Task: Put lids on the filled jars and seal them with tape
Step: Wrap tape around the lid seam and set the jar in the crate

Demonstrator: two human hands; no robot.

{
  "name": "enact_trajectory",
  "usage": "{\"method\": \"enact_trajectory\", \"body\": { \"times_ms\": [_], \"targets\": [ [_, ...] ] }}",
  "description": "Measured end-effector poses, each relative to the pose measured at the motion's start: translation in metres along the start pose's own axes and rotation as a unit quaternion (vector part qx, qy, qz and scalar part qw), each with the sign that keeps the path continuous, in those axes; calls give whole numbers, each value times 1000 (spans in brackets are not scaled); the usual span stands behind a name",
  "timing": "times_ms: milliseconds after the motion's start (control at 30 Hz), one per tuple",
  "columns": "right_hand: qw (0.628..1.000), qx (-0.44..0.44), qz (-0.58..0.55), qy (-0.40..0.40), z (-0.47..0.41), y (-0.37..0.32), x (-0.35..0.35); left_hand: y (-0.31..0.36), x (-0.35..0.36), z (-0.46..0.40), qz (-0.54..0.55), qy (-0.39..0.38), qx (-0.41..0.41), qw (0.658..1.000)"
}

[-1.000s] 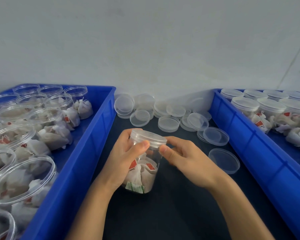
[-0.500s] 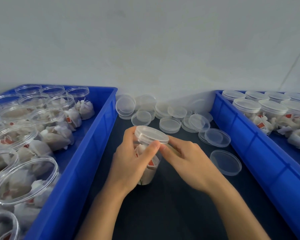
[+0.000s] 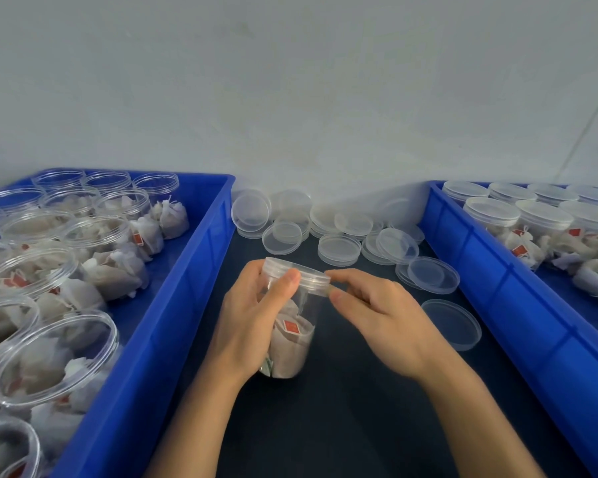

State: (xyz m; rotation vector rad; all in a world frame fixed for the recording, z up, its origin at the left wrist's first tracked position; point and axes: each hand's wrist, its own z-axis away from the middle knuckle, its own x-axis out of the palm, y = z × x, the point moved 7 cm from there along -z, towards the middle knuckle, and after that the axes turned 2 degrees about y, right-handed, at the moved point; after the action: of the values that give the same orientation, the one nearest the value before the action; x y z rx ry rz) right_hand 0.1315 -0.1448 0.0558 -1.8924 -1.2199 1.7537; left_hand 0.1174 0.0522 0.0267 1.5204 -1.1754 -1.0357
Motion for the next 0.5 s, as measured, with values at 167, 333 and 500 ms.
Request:
{"method": "enact_trajectory", "body": {
  "times_ms": [167,333,500],
  "targets": [
    [1000,12,-10,-9,-1,3,0,1,2,0,27,-20,-11,999],
    [999,22,-8,-28,0,1,3,-2,4,0,44,-46,-24,998],
    [999,23,-9,-37,1,1,3,-2,7,1,42,-72,-29,996]
  ]
}}
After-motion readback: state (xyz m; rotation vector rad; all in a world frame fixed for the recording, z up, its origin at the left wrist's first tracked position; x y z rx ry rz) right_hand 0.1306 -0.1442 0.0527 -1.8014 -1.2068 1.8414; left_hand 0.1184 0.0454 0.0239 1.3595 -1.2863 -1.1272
